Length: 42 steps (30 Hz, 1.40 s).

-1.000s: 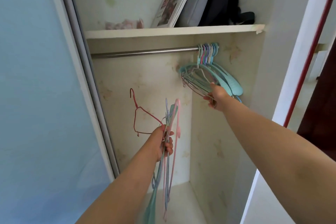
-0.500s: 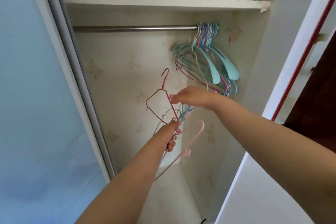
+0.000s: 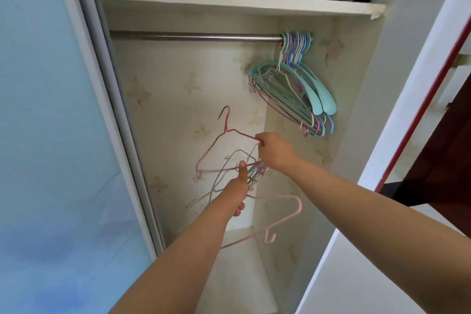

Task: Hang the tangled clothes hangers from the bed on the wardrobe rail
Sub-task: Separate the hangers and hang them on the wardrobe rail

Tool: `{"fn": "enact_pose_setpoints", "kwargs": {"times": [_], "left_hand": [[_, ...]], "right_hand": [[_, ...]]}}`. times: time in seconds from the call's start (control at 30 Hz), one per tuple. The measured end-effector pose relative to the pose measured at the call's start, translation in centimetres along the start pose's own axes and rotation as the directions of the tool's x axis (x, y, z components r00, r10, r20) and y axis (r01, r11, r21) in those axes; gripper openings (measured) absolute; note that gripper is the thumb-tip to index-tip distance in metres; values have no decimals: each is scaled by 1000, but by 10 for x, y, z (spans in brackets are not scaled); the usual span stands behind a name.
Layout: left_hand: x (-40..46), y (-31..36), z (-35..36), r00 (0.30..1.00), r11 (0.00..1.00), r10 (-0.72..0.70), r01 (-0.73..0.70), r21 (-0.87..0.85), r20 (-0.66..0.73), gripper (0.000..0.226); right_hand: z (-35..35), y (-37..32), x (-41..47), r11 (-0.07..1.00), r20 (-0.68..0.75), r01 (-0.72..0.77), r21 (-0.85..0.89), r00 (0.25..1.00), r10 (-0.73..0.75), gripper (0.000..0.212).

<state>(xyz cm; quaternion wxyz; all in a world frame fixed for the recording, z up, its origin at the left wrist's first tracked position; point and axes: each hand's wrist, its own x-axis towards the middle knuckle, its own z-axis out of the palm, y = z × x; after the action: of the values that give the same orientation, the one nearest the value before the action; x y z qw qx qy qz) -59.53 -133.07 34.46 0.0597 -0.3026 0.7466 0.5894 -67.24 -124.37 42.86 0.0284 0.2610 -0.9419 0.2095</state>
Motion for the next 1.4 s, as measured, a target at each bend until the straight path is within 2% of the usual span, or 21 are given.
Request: {"fn": "enact_pose_setpoints", "kwargs": {"times": [0.13,0.3,0.43,0.57,0.7,0.83,0.93,1.0,1.07,1.17,1.23,1.33,1.4], "left_hand": [[-3,-6,-4,998,998,-48,49,-41,42,70],[1,-17,-17,985,971,-98,127,-203,145,54],[5,-27,-30,977,878,-58,148,-456,205,44],[6,-32,-41,982,759,14,112,-641,187,42],[3,-27,-55,974,682,114,67,-728,196,57],[0,-20,-69,958,646,128,117,-755,257,54],[-2,-15,-73,948,616,137,147,-774,288,45],[-3,-15,-74,950,590,145,141,-795,277,40],[-3,-17,-77,944,573,181,127,-810,276,37],[-3,-19,-81,905,516,255,170,-840,340,32],[-6,-19,-84,862,471,337,195,-861,379,32],[-8,-21,-86,803,413,434,224,-883,407,37],[-8,-20,-86,791,386,467,219,-896,395,39]], "right_hand": [[-6,9,4,960,-106,87,265,992,-61,33],[-21,13,5,880,-333,177,440,943,-22,34],[-36,18,8,896,-478,241,372,878,-38,35],[-36,23,7,926,-567,261,272,821,-65,40],[-31,17,-3,921,-668,330,205,735,-115,41],[-33,5,6,905,-674,310,292,738,-35,44],[-40,2,23,947,-621,166,274,783,42,54],[-43,6,31,979,-528,43,202,846,72,56],[-39,10,34,998,-422,-23,55,906,44,56],[-29,15,29,992,-390,-62,-105,921,17,58],[-34,24,29,989,-434,-143,-33,894,114,64],[-45,39,33,951,-424,-210,225,858,290,71],[-41,40,31,946,-402,-215,242,865,300,69]]}}
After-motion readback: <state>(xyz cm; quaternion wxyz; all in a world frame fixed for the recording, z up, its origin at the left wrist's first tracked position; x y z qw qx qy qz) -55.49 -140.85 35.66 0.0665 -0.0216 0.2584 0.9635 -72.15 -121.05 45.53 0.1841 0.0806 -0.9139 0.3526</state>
